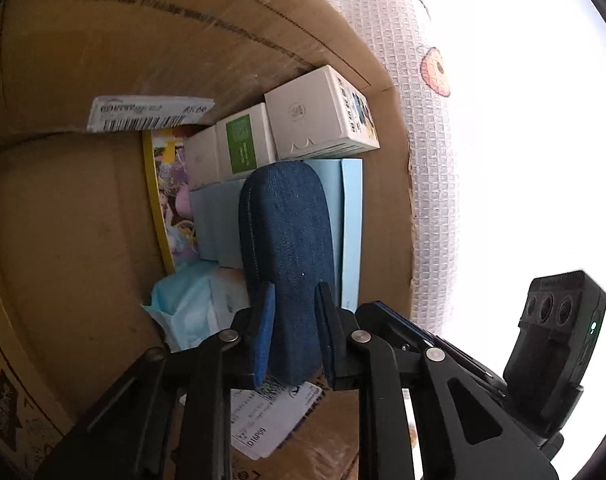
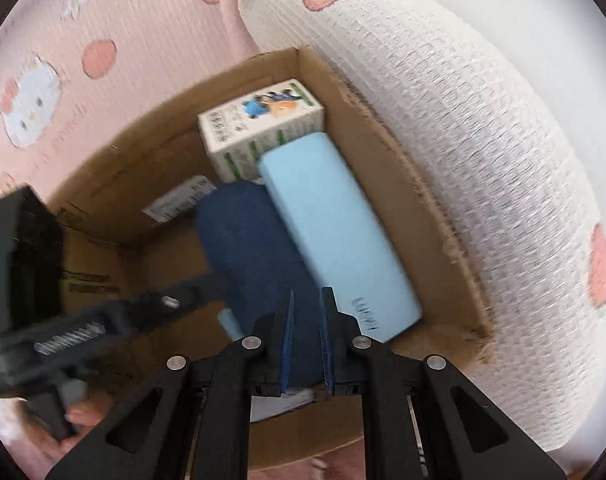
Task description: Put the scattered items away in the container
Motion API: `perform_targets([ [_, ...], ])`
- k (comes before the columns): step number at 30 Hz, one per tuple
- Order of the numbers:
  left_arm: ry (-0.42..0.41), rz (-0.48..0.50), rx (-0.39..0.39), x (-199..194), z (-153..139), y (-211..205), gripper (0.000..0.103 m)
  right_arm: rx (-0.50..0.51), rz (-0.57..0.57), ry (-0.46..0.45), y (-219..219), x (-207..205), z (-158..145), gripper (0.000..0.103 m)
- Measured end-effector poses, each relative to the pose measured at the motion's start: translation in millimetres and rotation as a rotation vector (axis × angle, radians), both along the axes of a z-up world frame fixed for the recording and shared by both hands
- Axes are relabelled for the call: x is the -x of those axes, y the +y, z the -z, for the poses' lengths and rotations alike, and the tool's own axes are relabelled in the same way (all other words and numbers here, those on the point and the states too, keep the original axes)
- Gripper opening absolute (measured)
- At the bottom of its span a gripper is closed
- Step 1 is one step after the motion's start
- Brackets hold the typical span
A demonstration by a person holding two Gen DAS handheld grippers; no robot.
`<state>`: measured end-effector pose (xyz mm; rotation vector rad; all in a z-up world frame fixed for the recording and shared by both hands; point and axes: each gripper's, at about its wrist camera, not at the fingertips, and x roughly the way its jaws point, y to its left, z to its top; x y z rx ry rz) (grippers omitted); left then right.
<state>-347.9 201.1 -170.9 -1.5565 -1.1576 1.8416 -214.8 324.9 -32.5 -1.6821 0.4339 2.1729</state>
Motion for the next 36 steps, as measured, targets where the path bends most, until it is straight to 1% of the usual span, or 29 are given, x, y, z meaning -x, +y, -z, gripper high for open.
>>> perform_targets([
  [3, 0.015, 0.011, 0.030, 1, -4, 4, 0.022, 0.011, -0.005, -0.015, -5, 8, 11, 0.009],
  [6, 0.038, 0.026, 0.096, 1, -9, 14, 0.022, 0.010, -0.006, -0.041, -4, 11, 25, 0.009],
  [9, 0.076, 0.043, 0.168, 0, -17, 24, 0.022, 0.035, 0.017, -0.027, 2, 9, 26, 0.009],
  [10, 0.087, 0.047, 0.184, -1, -19, 26, 0.022, 0.053, 0.028, -0.024, 5, 8, 28, 0.009],
  [12, 0.090, 0.057, 0.190, -1, -21, 27, 0.022, 0.080, 0.042, -0.020, 10, 7, 29, 0.009],
  [15, 0.075, 0.065, 0.179, -1, -23, 24, 0.022, 0.079, 0.049, -0.021, 11, 6, 24, 0.009],
  [16, 0.055, 0.069, 0.165, -2, -24, 22, 0.025, 0.067, 0.053, -0.026, 8, 6, 23, 0.009],
  [17, 0.028, 0.075, 0.143, 0, -29, 18, 0.027, 0.056, 0.055, -0.035, 4, 5, 21, 0.009],
  [18, -0.012, 0.081, 0.108, 2, -27, 15, 0.028, 0.052, 0.052, -0.041, 1, 5, 20, 0.009],
  [19, -0.043, 0.073, 0.075, 2, -25, 11, 0.032, 0.057, 0.052, -0.036, -1, 3, 17, 0.009],
  [20, -0.059, 0.055, 0.049, 2, -24, 6, 0.036, 0.067, 0.061, -0.008, -2, -1, 9, 0.009],
  [21, -0.068, 0.030, 0.029, 2, -24, 0, 0.036, 0.078, 0.076, 0.031, -1, -5, 1, 0.009],
  [22, -0.066, 0.009, 0.032, 2, -26, -6, 0.036, 0.084, 0.086, 0.063, 0, -8, -6, 0.009],
  [23, -0.057, -0.004, 0.046, 2, -29, -10, 0.036, 0.080, 0.090, 0.080, 2, -11, -11, 0.009],
  [25, -0.020, -0.013, 0.068, 2, -36, -16, 0.037, 0.044, 0.105, 0.072, 7, -14, -16, 0.009],
  [27, 0.008, 0.005, 0.082, 2, -43, -16, 0.043, -0.001, 0.112, 0.048, 11, -17, -15, 0.009],
  [28, 0.020, 0.001, 0.111, -1, -53, -17, 0.048, -0.012, 0.115, 0.041, 12, -18, -13, 0.009],
  [29, 0.041, -0.011, 0.145, -4, -66, -18, 0.051, -0.011, 0.119, 0.036, 17, -20, -11, 0.009],
  [31, 0.097, -0.025, 0.206, -7, -76, -16, 0.053, 0.012, 0.127, 0.029, 32, -22, -5, 0.009],
  [33, 0.131, -0.012, 0.234, -5, -71, -10, 0.053, 0.026, 0.142, 0.027, 35, -22, 5, 0.009],
  [34, 0.136, -0.005, 0.238, -1, -64, -6, 0.053, 0.022, 0.151, 0.022, 37, -23, 8, 0.009],
  [35, 0.138, 0.002, 0.238, 8, -37, 5, 0.053, 0.015, 0.159, 0.016, 39, -24, 11, 0.009],
  [36, 0.138, 0.009, 0.239, 12, -22, 11, 0.053, 0.007, 0.166, 0.011, 42, -25, 15, 0.009],
])
